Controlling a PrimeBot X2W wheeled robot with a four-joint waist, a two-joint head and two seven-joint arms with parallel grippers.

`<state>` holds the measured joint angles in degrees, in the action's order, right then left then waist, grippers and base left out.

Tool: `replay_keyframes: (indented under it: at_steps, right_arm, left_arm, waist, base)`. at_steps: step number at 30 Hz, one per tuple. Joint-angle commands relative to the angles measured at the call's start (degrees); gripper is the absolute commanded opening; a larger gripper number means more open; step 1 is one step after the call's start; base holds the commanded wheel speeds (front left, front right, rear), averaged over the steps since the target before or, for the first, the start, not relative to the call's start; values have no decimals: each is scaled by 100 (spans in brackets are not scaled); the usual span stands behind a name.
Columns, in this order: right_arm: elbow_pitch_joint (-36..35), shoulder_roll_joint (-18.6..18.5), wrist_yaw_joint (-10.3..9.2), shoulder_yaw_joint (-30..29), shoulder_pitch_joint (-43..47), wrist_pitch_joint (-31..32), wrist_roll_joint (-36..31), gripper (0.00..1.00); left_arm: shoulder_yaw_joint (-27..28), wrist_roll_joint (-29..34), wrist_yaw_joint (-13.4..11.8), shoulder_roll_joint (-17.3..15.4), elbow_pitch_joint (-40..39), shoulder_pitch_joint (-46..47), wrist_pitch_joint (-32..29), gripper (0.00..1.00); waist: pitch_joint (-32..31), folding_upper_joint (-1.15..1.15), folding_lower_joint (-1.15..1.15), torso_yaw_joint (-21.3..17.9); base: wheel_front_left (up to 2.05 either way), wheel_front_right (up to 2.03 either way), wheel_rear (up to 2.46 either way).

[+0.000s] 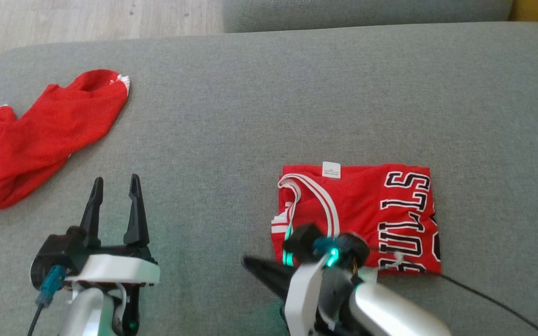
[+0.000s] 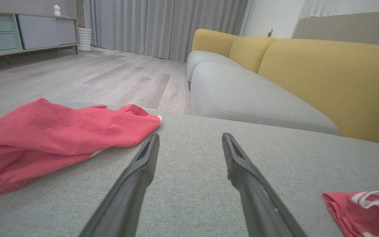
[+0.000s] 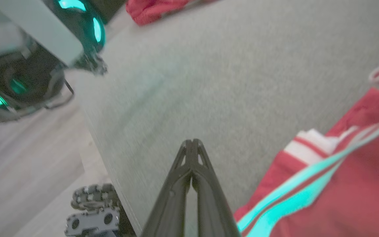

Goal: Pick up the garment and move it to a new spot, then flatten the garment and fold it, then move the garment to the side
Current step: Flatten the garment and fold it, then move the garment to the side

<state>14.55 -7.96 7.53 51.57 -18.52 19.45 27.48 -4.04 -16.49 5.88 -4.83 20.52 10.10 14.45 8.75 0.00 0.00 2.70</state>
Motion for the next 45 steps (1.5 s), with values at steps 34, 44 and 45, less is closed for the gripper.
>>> replay_keyframes:
  at_steps: [34,44,45]
  right_arm:
    - [-1399,-134,-4,-4791,1635,-1850,-1052,100]
    - [-1384,-89,-4,-4699,1465,-1120,-961,100]
    - [-1325,-56,-4,-4676,1422,-808,-863,100]
  left_arm:
    - [500,123,-86,-28,-633,-634,55,100]
    - [485,131,-103,-14,-673,-532,55,100]
    - [485,133,-105,-13,-685,-508,55,100]
  waist:
    - [-635,0,0,-464]
    - [-426,0,0,-458]
    - [-391,0,0,-455]
  base:
    - [0,0,0]
    - [0,0,0]
    - [0,0,0]
